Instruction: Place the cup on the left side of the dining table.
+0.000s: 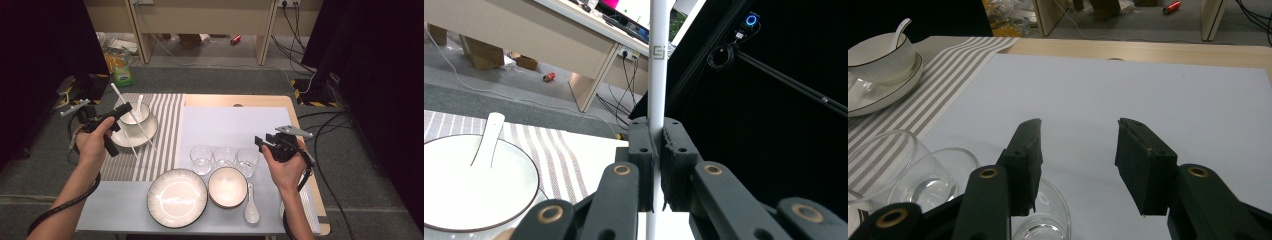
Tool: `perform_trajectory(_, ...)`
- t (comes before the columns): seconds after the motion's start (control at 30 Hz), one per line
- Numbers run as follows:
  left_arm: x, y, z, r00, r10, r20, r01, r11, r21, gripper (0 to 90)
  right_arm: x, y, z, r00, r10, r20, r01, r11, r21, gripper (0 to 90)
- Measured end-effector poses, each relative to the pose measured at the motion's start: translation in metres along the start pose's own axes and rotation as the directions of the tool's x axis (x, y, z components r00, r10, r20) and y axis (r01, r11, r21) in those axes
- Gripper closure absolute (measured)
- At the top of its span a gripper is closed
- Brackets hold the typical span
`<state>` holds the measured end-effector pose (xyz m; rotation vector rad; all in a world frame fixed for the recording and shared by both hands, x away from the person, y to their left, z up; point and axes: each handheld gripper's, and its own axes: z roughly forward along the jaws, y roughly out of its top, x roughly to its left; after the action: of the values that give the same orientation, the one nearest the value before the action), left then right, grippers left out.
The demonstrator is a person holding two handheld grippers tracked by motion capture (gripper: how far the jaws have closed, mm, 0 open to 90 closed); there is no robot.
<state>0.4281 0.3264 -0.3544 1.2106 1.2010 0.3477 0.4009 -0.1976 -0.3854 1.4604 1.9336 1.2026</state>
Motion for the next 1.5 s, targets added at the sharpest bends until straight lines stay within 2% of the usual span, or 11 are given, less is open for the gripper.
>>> perform_trajectory(0.33,0.006,0.001,-0.008,0.9998,-0.014,-0.012,0.014,0.9999,-0.008,84.1,-0.002,-0.002,-0.001,1.0,0.005,0.007,-0.005,1.0,0.001,53.1)
perform_trajectory(0.97,0.017,-0.003,-0.017,0.9989,-0.021,-0.042,0.021,0.9998,0.002,84.1,-0.003,-0.003,-0.002,0.9999,0.01,0.012,-0.01,1.0,-0.003,53.1)
perform_trajectory(1.5,0.03,-0.007,-0.026,0.9963,-0.043,-0.074,0.045,0.9989,0.013,84.1,-0.003,-0.003,-0.002,0.9998,0.01,0.014,-0.01,1.0,-0.005,53.1)
